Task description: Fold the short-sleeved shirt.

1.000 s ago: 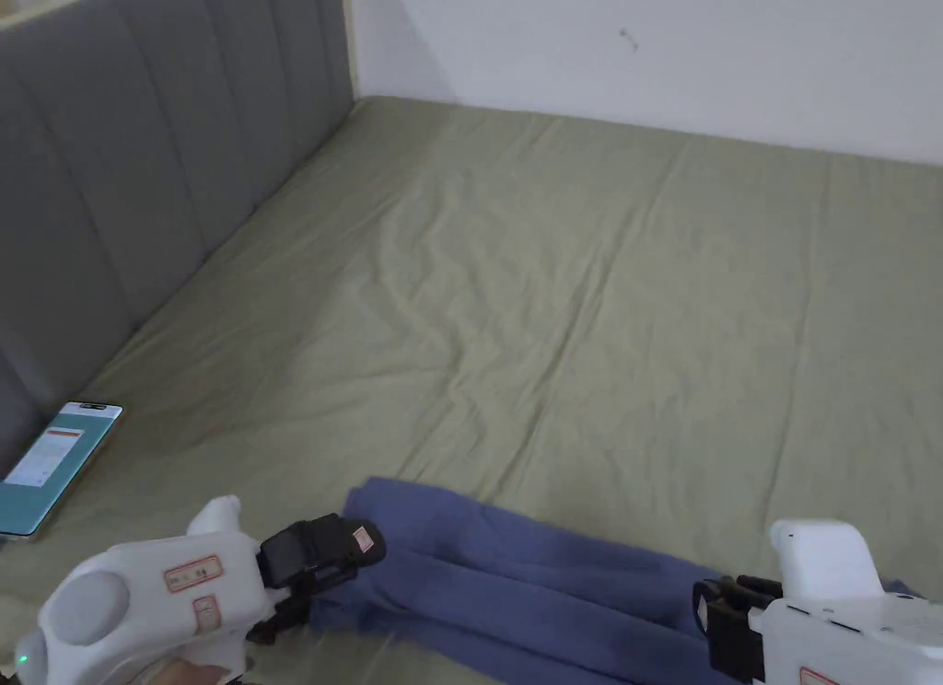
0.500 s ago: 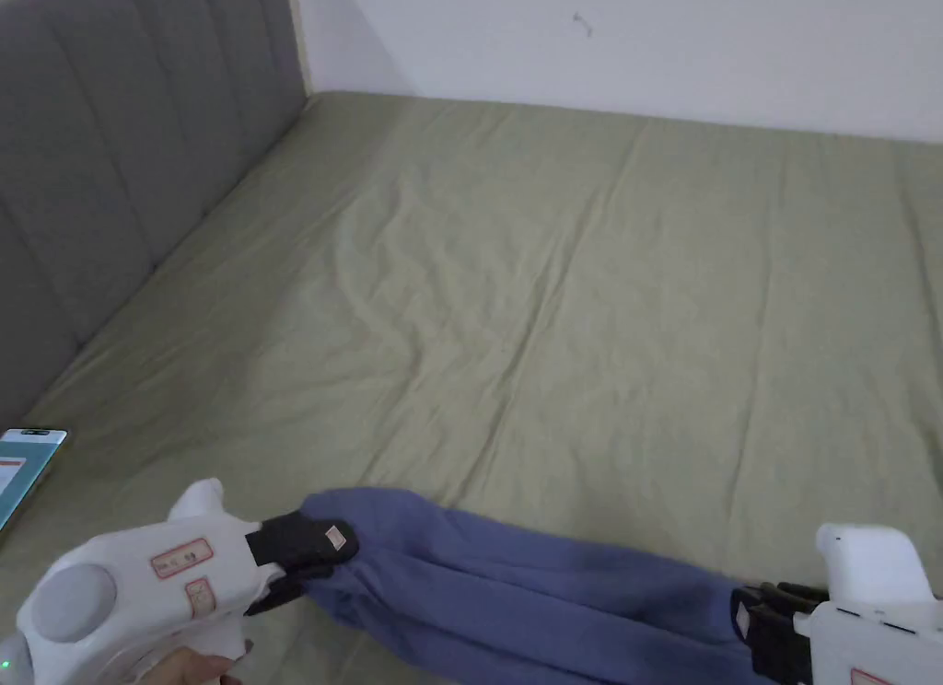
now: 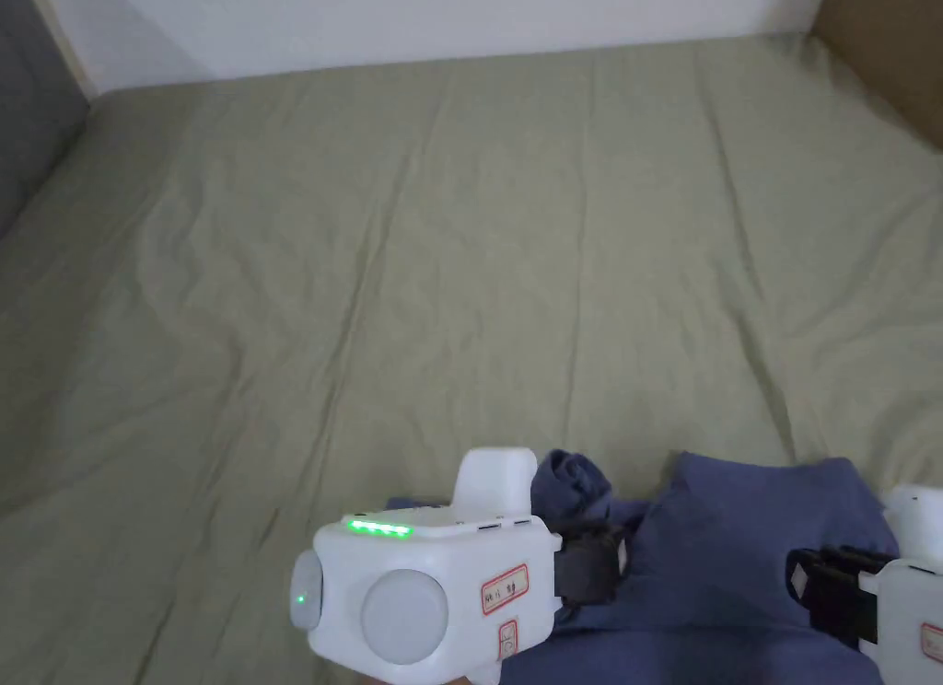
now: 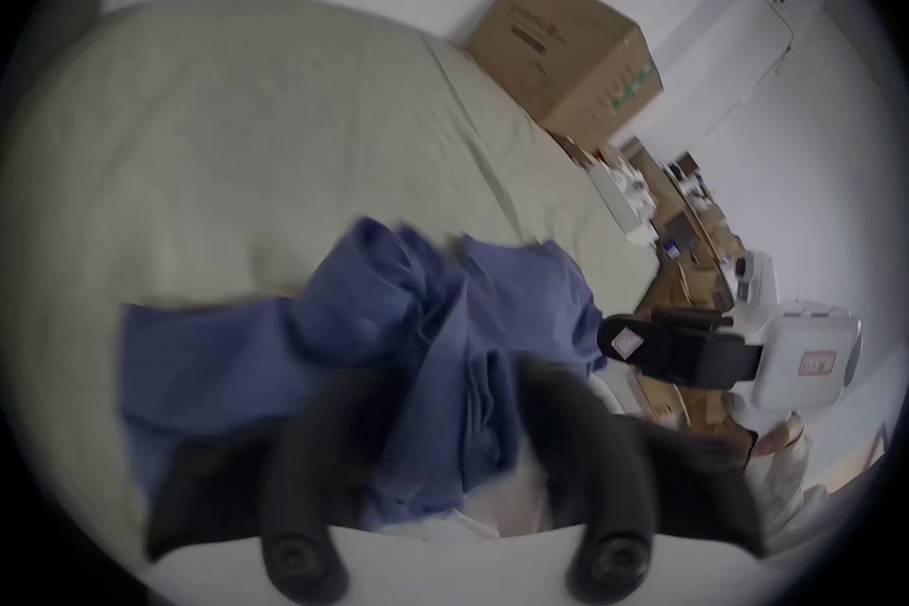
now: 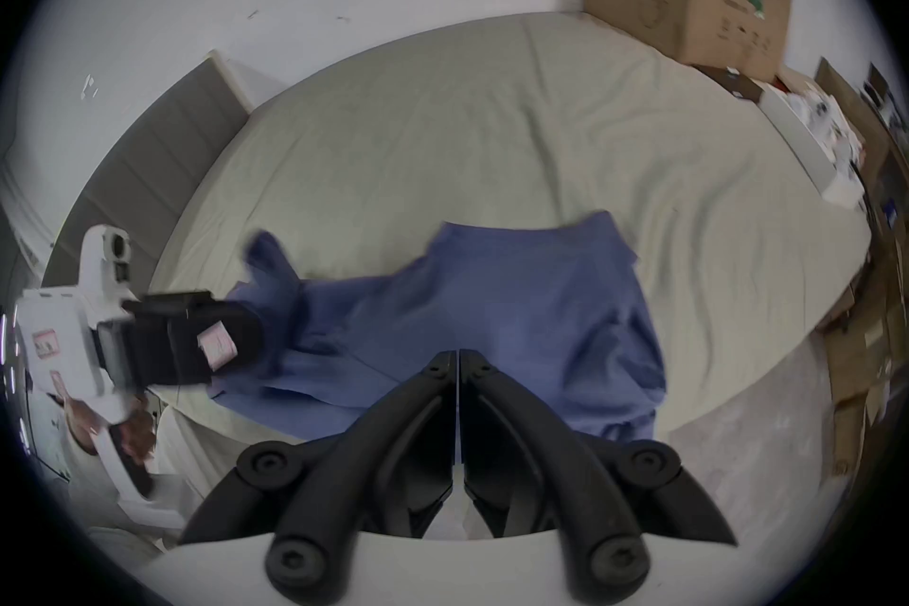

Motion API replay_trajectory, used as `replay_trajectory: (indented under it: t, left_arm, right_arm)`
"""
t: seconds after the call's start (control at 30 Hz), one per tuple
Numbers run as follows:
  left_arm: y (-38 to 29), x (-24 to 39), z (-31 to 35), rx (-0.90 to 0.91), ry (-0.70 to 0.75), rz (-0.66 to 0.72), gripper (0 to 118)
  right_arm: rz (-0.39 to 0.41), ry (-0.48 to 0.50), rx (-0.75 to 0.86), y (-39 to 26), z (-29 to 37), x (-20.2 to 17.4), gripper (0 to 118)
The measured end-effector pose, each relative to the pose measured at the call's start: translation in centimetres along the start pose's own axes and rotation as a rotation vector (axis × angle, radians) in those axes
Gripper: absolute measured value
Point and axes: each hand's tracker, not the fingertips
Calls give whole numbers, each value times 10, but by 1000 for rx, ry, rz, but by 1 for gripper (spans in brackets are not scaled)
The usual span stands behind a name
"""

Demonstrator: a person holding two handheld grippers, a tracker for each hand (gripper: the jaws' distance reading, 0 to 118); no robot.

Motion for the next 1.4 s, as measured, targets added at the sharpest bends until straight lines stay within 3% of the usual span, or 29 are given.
replay_trajectory:
  t: [0.03,0.07,0.1,0.23,0.27,0.3,0.4,0.43,0.5,0.67,0.87,0.93,1.07,1.1,1.2,1.23,1.27,1.37,1.4]
  left_arm:
    - [-1,1,-9,-48,-35,-17,92]
    - [-3,6,-16,-120,-12,-25,109]
    - [-6,7,-16,-103,-13,-21,113]
    - [1,-5,6,-52,78,41,109]
    - [5,-12,18,-27,87,68,104]
    - [7,-20,31,16,78,97,89]
    - [13,-41,59,93,127,166,21]
    - [11,-48,60,112,169,174,14]
    - [10,-56,51,58,222,151,12]
    - [-6,-44,4,-61,78,178,10]
    - [-24,11,-24,-159,59,-53,10]
    - [-25,10,-24,-159,23,-40,10]
    - [-21,-9,11,-87,-130,88,11]
    - [-19,-20,25,-50,-149,144,25]
    - [-20,-60,74,41,-141,257,115]
    - [-22,-74,89,76,-132,287,118]
    - [-26,-93,107,176,-114,315,114]
    - [-42,-140,130,222,-9,472,115]
    - [-47,-155,130,196,10,523,115]
  right_arm:
    - [-14,-8,-7,-4,1,8,1]
    - [-32,-17,-14,7,-3,-13,1]
    - [-45,-26,-15,-8,3,12,1]
    - [-79,-19,-13,-23,10,31,1]
    - [-84,-17,-12,-7,3,11,1]
    - [-87,-14,-15,-7,4,11,1]
    - [-86,2,-11,-12,-2,21,1]
    - [-87,5,-12,-12,-2,20,1]
    - [-82,22,-16,-16,-13,21,1]
    - [-80,48,-22,-20,-11,11,1]
    - [-83,31,-35,-23,-3,6,1]
    - [-91,24,-40,-21,-2,6,1]
    - [-19,14,71,-18,-2,6,1]
    - [-10,14,73,-18,-2,6,1]
    - [34,8,103,-12,-2,-4,1]
    - [42,12,102,-12,-5,-4,1]
    - [-15,78,31,-8,0,-25,1]
    - [12,93,16,-4,0,-55,1]
    - [57,47,10,-5,-2,-60,1]
